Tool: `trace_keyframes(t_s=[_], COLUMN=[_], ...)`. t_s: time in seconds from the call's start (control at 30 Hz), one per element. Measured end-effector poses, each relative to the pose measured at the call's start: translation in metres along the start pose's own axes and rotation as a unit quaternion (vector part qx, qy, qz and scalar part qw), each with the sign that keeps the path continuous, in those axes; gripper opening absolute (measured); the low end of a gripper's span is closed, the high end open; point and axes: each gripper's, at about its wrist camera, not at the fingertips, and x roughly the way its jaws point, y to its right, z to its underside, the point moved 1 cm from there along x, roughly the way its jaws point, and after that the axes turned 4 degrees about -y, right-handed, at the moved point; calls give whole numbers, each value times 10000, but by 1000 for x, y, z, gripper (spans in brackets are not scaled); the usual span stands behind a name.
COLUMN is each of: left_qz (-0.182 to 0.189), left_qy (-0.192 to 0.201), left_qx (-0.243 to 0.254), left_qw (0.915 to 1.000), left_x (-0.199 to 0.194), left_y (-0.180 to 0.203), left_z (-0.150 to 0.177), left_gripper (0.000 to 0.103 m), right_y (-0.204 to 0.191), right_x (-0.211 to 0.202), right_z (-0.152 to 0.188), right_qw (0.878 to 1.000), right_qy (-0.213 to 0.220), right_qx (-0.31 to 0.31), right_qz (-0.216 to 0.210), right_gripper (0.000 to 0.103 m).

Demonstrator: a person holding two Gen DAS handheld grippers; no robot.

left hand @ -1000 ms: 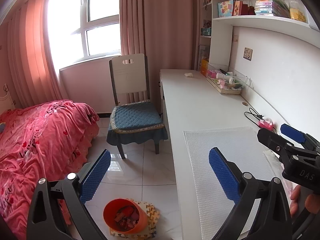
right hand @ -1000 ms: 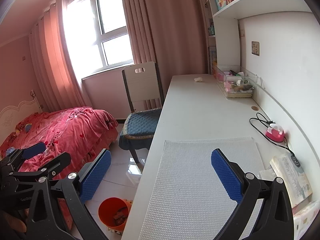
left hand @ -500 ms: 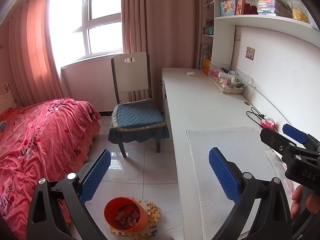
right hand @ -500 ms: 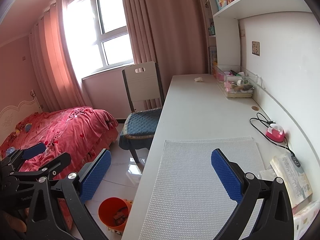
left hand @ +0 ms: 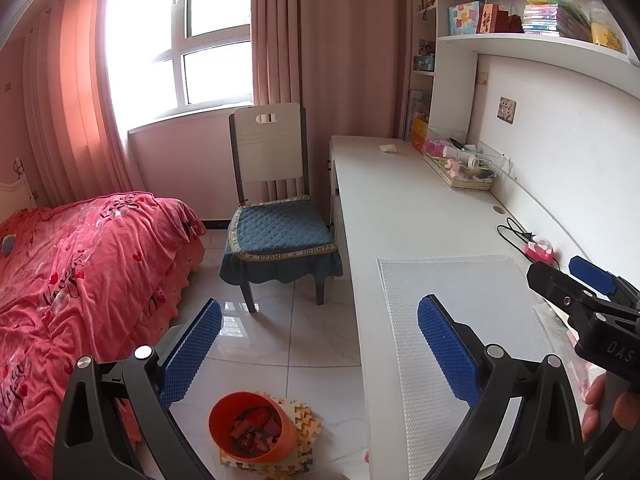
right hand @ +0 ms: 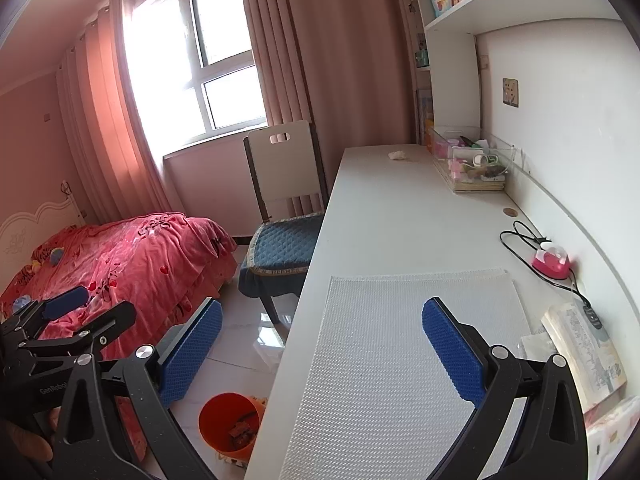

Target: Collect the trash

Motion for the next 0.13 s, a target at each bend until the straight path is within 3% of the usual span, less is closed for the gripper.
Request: trace_keyframes(t_s=[0.13], left_qz=[-27], left_qy=[-62], left_qx=[-38], left_qw=[10000], left_x=[2], left_y=[-3], left_z=[0], left_gripper=[97], right_y=[1], right_x=[1], right_z=[0], right_qw=[10000], right_qy=[-6], right_qx=[-6], right_qz=[-7], right_gripper=[98])
